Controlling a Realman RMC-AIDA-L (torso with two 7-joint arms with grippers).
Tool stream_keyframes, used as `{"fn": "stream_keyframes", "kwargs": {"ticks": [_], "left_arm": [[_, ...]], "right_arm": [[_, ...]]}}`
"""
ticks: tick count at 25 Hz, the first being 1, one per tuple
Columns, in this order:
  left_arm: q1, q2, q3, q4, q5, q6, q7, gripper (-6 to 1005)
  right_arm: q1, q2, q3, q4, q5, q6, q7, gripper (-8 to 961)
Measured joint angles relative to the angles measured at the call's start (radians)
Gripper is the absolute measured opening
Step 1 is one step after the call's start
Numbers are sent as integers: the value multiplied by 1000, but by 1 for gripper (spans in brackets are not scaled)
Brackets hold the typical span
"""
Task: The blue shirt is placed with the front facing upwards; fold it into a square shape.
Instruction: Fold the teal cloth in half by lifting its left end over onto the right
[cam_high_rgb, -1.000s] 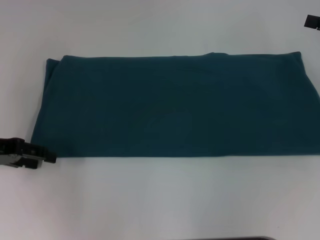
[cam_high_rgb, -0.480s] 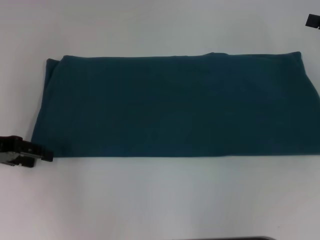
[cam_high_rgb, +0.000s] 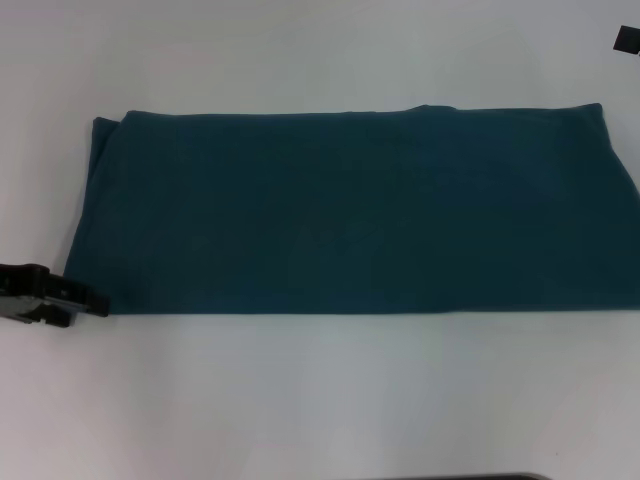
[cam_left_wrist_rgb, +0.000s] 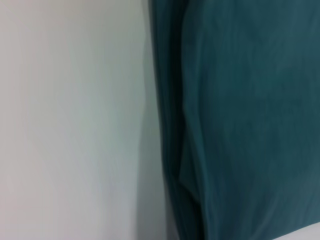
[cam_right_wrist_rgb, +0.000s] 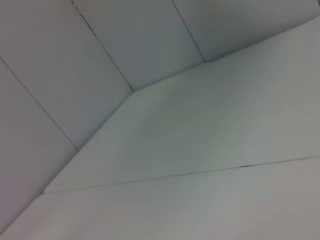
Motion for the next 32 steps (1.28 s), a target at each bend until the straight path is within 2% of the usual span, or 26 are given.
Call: {"fn": "stream_keyframes", "kwargs": {"ticks": [16,32], "left_arm": [[-40,2,0,-1,-1,-12,3,721],[-33,8,3,1,17,-3,1,720]], "right_arm": [[-2,-1,11,0,0,-1,0,930],[-3,-2,11,0,0,-1,0,929]]}}
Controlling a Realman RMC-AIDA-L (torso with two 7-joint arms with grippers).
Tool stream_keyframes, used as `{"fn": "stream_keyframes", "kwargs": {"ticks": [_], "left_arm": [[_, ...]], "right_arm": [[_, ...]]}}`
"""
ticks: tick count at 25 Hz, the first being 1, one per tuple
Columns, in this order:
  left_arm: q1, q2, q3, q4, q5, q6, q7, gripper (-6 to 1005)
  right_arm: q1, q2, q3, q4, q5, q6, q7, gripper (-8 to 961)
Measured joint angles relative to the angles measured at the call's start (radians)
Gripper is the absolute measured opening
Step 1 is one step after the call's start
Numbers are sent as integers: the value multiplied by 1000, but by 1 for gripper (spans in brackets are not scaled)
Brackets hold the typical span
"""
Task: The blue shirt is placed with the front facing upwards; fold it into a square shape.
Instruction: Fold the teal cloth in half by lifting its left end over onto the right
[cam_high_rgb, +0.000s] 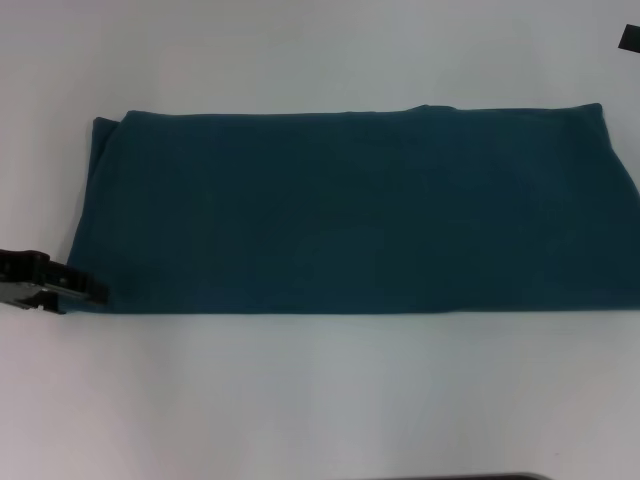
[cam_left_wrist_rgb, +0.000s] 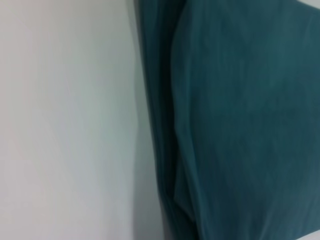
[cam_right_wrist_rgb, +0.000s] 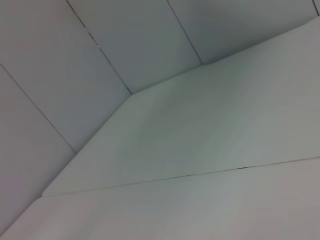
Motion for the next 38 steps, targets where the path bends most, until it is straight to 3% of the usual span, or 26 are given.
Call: {"fn": "stream_keyframes", "kwargs": {"ticks": [38], "left_arm": [[-80,-11,37,36,0,-61,5,720]], "right_arm": [[-23,-8,5,0,28,-15,-1,929]]}}
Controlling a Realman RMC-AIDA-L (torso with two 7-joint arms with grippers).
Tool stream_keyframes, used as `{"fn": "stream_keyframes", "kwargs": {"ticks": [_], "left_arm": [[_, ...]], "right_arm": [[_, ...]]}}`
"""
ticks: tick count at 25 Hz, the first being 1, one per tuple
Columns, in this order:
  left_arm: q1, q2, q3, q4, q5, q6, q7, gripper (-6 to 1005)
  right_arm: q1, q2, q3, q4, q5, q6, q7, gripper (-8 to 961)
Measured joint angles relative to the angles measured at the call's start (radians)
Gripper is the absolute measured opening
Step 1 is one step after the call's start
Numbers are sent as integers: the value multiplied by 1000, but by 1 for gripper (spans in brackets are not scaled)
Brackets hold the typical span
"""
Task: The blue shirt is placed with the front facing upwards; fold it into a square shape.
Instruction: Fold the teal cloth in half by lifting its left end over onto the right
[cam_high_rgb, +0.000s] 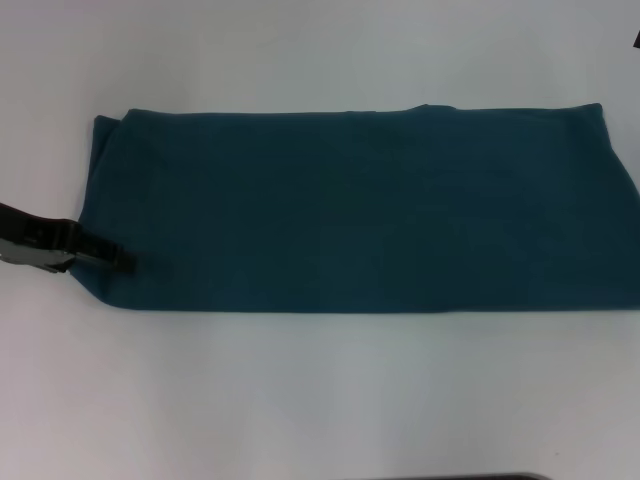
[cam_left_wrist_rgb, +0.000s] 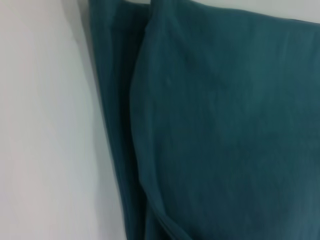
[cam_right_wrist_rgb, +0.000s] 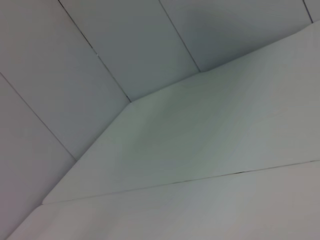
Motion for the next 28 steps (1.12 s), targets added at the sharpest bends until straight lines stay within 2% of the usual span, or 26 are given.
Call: {"fn": "stream_keyframes", "kwargs": {"ticks": [18,28], "left_arm": [[19,17,2,0,10,2,-9,721],[0,10,2,0,10,-16,-9,720]], "right_arm": [[4,0,0,0,0,8,0,930],[8,0,0,0,0,8,1,930]]}}
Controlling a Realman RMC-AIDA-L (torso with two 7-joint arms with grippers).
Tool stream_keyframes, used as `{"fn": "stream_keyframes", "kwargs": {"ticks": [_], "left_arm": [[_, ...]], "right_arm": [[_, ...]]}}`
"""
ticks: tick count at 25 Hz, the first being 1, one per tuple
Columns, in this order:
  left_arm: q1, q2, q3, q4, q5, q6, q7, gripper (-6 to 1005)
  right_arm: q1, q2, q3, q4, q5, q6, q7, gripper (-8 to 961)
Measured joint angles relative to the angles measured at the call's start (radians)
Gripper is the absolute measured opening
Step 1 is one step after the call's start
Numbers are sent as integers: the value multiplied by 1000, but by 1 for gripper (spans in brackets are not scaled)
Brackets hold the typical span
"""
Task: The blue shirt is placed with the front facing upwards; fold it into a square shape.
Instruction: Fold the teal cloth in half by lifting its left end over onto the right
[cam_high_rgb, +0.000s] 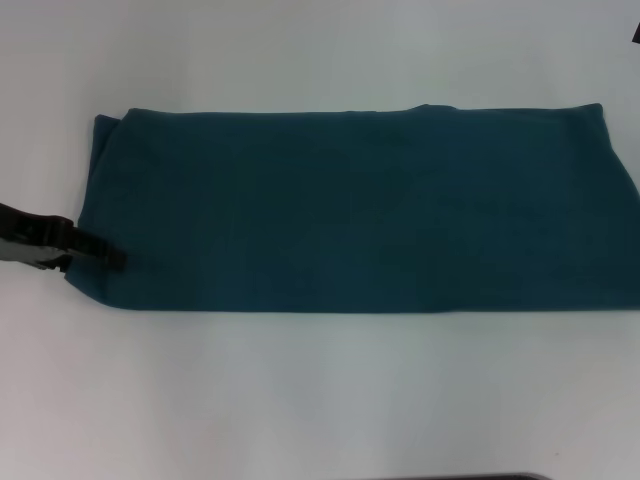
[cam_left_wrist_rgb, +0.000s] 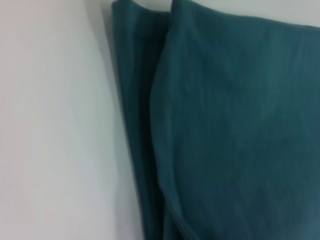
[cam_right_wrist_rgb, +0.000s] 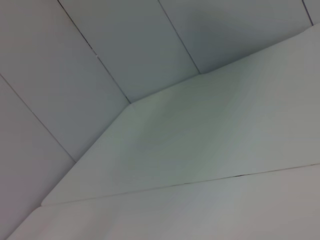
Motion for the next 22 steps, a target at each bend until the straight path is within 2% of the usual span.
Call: {"fn": "stream_keyframes", "kwargs": {"ticks": [10,22], "left_arm": [[-4,-3,2,-4,-2,0,0,720],[-1,-6,19,-12,1,-37,-14,561]], "right_arm": [[2,0,0,0,0,0,0,929],[-4,0,0,0,9,-5,0,929]]}}
